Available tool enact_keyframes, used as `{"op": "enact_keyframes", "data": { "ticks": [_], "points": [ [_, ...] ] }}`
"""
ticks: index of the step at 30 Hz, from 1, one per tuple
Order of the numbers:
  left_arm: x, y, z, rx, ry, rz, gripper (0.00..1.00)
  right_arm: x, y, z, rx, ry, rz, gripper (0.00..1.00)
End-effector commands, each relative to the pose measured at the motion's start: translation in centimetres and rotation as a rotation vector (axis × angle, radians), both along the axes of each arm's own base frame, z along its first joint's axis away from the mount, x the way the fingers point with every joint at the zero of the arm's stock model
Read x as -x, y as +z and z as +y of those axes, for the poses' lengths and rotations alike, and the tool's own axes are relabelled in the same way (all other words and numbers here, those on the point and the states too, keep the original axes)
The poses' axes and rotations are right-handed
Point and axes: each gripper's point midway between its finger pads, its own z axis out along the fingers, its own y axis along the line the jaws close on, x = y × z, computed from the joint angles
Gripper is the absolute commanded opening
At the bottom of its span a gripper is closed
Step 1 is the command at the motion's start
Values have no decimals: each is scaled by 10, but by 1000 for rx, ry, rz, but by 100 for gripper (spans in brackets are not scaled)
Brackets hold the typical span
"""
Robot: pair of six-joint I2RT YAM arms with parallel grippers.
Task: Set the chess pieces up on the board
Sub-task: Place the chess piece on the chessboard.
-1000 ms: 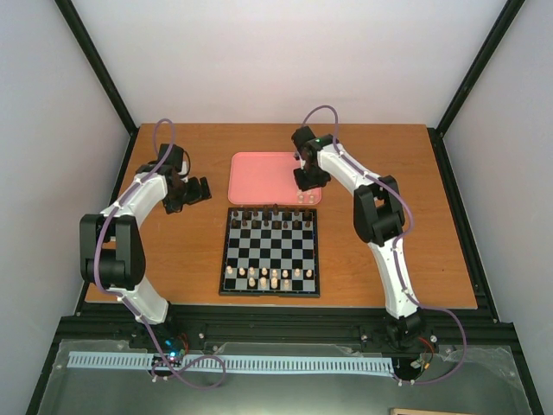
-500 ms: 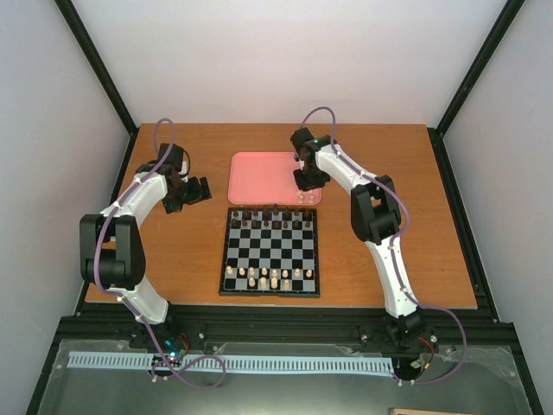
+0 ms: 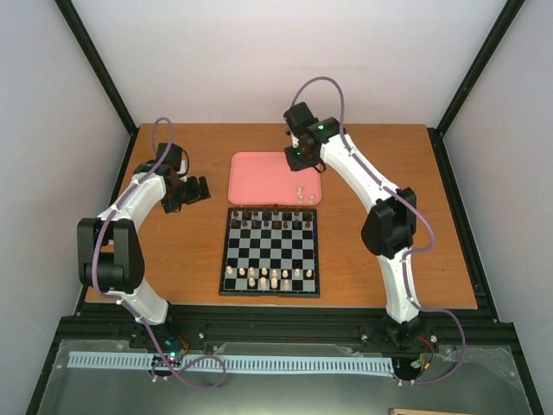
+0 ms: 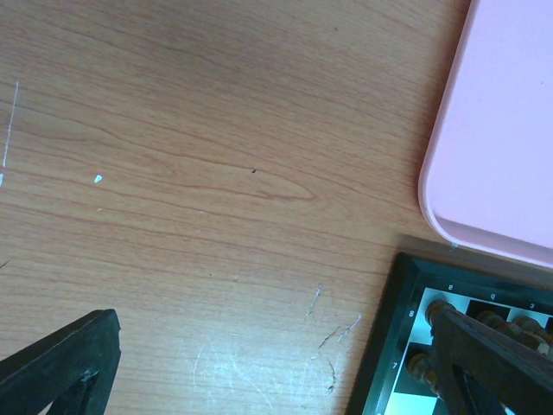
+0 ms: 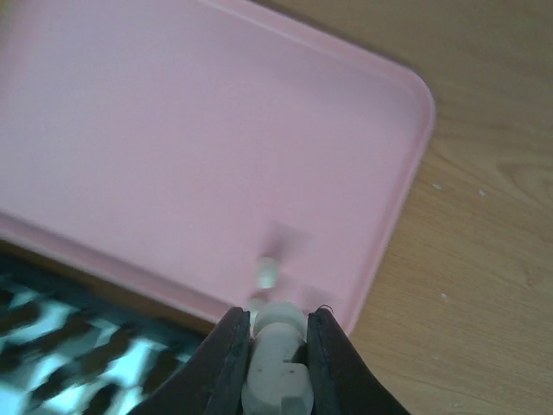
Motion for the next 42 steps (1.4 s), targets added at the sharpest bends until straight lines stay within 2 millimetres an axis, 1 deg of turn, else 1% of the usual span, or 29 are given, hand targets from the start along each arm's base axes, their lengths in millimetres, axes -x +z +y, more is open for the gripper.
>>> {"op": "enact_keyframes", "data": {
  "ticks": [1,5,7,9,10,11,16,19,22,25,28,33,37,42],
  "points": [
    [-2,16,-1,3,-1,-29,100,55,54,60,-70,136,-46,13],
    [6,11,-2,18,6,-20,100,120,57,122,-86,290,-17,13],
    [12,9,-3,21,10,-15,100,154,57,148,-100,361,2,13],
    [16,8,-3,27,11,-13,100,184,57,168,-117,422,22,13],
    [18,8,-3,28,12,-14,100,200,50,173,-109,450,46,13],
    [20,8,-3,27,11,-13,100,214,47,177,-111,479,62,13],
    [27,8,-1,15,10,-19,100,287,17,185,-120,627,150,13],
    [30,7,0,11,11,-24,100,315,-1,185,-128,692,188,13],
    [32,5,-1,15,10,-24,100,325,-11,188,-123,738,178,13],
    [33,3,-1,19,15,-25,100,327,-15,197,-133,768,160,13],
    [35,4,-1,21,17,-31,100,331,-23,203,-130,801,169,13],
    [37,9,1,16,23,-45,100,336,-39,205,-108,842,204,14],
    [37,11,1,12,26,-51,100,337,-54,202,-65,863,224,14],
    [36,12,2,9,27,-57,100,338,-65,202,-40,878,241,14]
  ]
}}
